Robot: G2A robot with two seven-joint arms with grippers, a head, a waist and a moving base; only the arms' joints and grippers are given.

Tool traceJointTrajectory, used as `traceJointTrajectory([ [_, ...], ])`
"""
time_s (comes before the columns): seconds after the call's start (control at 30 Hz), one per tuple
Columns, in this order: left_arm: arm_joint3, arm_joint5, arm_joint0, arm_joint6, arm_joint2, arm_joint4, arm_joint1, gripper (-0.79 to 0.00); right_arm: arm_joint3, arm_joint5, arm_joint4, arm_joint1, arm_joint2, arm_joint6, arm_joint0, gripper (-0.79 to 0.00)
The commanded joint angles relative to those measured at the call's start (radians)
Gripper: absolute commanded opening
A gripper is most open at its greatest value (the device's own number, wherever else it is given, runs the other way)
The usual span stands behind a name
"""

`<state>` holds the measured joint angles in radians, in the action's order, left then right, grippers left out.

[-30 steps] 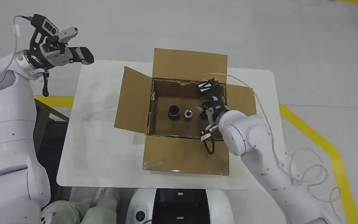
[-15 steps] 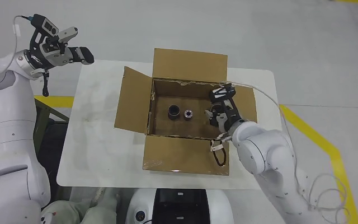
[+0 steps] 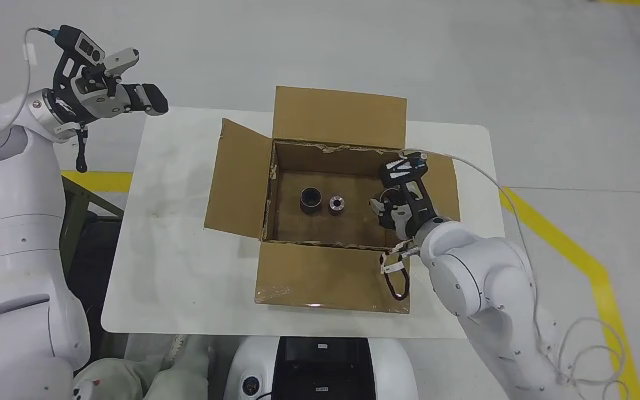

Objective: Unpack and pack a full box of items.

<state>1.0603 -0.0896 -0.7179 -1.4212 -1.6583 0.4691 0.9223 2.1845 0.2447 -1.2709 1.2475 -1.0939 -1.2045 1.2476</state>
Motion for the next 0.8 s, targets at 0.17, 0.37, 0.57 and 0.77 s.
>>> traceJointTrajectory([
  [0.17,0.000,0.000,0.000,0.000,0.000,0.000,0.000,0.000,0.000,0.000,0.000,0.000,0.000,0.000,0.000,-0.785],
  [0.37,0.000,0.000,0.000,0.000,0.000,0.000,0.000,0.000,0.000,-0.011,0.008,-0.001,-0.009,0.029,0.018,-0.785],
  [0.57,0.000,0.000,0.000,0.000,0.000,0.000,0.000,0.000,0.072,-0.055,0.094,-0.008,-0.103,0.017,0.061,-0.785],
  [0.77,0.000,0.000,0.000,0.000,0.000,0.000,0.000,0.000,0.137,-0.088,0.176,-0.021,-0.268,0.005,0.109,-0.785],
])
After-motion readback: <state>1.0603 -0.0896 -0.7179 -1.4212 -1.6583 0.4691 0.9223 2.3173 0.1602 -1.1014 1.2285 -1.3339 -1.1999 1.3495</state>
